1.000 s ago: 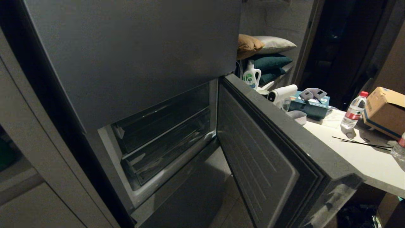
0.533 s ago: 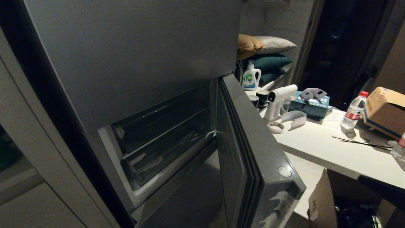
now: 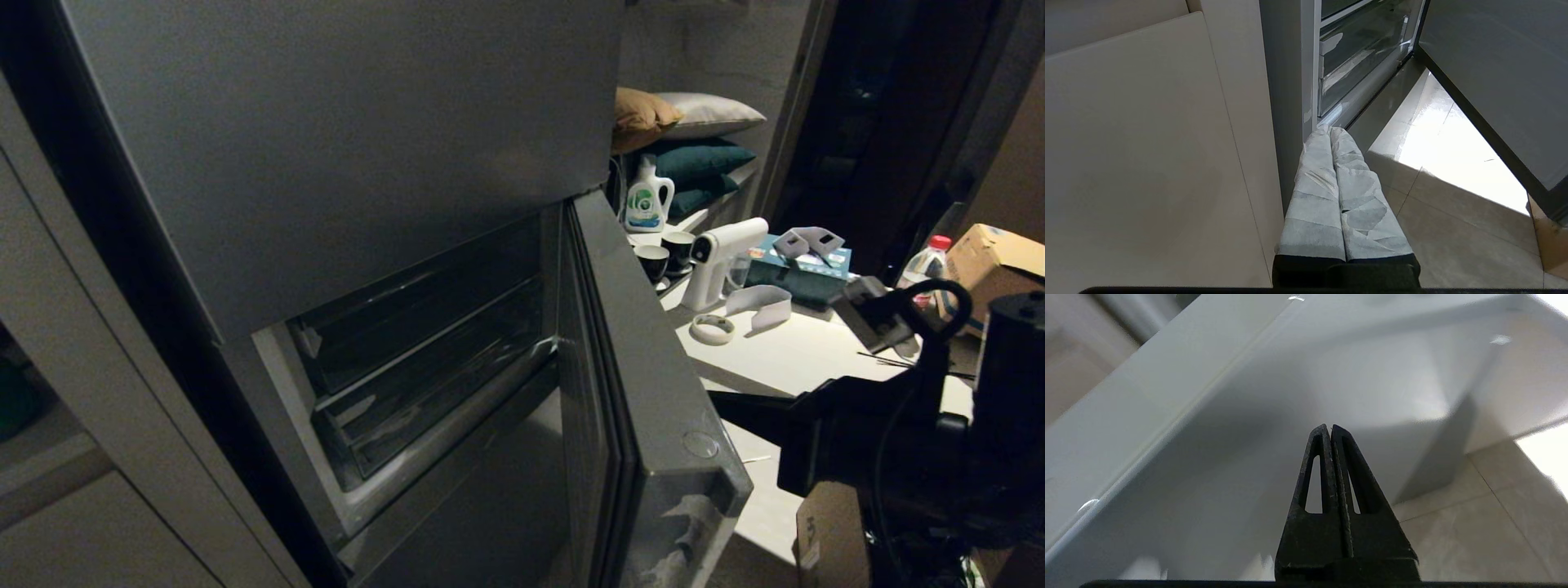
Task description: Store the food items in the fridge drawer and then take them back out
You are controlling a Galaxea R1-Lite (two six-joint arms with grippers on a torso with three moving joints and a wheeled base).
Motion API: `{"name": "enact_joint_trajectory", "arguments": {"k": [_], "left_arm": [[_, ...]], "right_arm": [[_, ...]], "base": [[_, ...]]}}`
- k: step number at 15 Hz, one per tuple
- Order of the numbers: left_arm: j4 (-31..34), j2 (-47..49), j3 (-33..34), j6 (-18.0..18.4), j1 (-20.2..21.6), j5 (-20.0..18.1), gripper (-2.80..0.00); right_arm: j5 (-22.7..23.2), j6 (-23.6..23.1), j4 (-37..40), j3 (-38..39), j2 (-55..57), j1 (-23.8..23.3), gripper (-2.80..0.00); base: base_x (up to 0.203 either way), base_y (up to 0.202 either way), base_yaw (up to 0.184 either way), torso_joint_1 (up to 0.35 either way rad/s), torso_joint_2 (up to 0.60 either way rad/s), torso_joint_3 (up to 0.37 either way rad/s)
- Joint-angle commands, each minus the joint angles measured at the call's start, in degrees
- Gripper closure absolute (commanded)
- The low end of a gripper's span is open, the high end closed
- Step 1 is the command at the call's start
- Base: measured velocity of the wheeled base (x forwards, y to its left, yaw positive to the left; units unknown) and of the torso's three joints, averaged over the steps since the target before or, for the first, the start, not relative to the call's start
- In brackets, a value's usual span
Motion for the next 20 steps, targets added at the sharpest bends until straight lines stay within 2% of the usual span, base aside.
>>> {"name": "enact_joint_trajectory", "arguments": {"k": [1,2,6,8,11,14,17,18,20], "left_arm": [[0.0,0.0,0.0,0.0,0.0,0.0,0.00],[0.0,0.0,0.0,0.0,0.0,0.0,0.00],[0.0,0.0,0.0,-0.1,0.0,0.0,0.00],[0.0,0.0,0.0,0.0,0.0,0.0,0.00],[0.0,0.1,0.0,0.0,0.0,0.0,0.00],[0.0,0.0,0.0,0.0,0.0,0.0,0.00],[0.0,0.0,0.0,0.0,0.0,0.0,0.00],[0.0,0.0,0.0,-0.1,0.0,0.0,0.00],[0.0,0.0,0.0,-0.1,0.0,0.0,0.00]], "right_arm": [[2.9,-1.0,-0.3,-3.4,6.2,0.2,0.00],[5.1,-1.2,-0.2,-4.5,6.6,0.2,0.00],[7.3,-2.1,-0.2,-10.4,12.0,0.6,0.00],[10.4,-4.2,0.0,-15.6,16.5,1.3,0.00],[11.7,-5.6,0.4,-26.1,25.5,3.8,0.00],[11.0,-5.9,2.0,-38.4,35.9,5.4,0.00],[5.9,-5.8,0.9,-53.0,47.3,6.5,0.00],[4.5,-5.7,0.0,-55.5,49.2,7.0,0.00],[3.1,-5.6,-0.8,-53.9,47.3,8.0,0.00]], "base": [[0.000,0.000,0.000,0.000,0.00,0.000],[0.000,0.000,0.000,0.000,0.00,0.000],[0.000,0.000,0.000,0.000,0.00,0.000],[0.000,0.000,0.000,0.000,0.00,0.000],[0.000,0.000,0.000,0.000,0.00,0.000],[0.000,0.000,0.000,0.000,0.00,0.000],[0.000,0.000,0.000,0.000,0.00,0.000],[0.000,0.000,0.000,0.000,0.00,0.000],[0.000,0.000,0.000,0.000,0.00,0.000]]}}
